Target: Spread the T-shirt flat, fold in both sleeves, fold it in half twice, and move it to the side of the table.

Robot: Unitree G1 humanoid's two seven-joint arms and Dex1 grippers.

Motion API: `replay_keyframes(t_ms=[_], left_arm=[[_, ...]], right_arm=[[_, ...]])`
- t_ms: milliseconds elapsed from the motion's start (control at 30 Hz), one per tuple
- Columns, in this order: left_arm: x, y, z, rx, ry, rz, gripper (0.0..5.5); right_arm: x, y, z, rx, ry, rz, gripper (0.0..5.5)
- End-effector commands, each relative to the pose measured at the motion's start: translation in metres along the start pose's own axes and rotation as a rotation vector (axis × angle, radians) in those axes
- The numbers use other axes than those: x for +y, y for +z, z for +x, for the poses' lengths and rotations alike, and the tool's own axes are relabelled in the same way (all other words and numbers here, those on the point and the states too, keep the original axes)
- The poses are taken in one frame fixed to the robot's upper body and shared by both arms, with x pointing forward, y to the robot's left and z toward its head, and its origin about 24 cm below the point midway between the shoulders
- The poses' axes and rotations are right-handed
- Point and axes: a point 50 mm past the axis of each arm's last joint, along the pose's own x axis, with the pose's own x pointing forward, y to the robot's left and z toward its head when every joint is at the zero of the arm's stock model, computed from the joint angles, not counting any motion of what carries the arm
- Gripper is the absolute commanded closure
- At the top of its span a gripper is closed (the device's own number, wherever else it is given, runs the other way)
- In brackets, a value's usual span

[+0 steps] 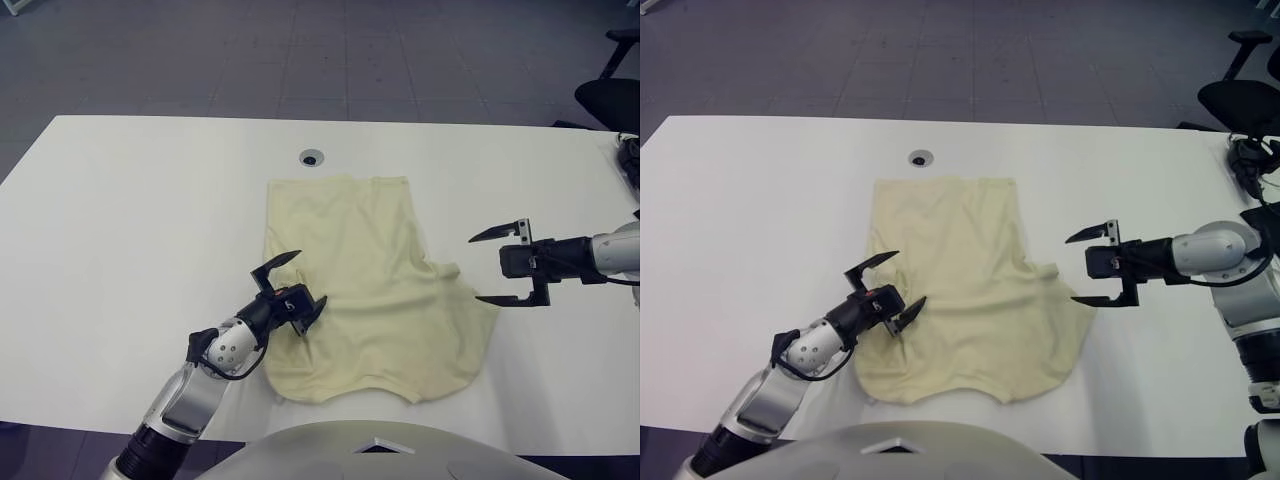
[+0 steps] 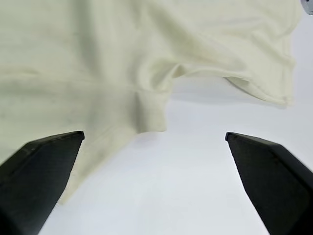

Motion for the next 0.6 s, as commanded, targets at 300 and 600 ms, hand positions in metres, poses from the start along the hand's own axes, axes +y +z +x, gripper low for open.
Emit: replay_keyframes(t_ms=[300, 600], left_arm=[[0.034, 0.017, -0.009, -0.082, 0.138, -0.09, 0.1], [0.056, -0.019, -0.033, 0.119, 0.105, 0.034, 0.1]], right_arm=[[-0.01, 0.049, 0.081, -0.27, -0.388, 0.206, 0.13], [0.005, 0.05, 0.135, -0.201, -0.464, 0.274, 0.13]])
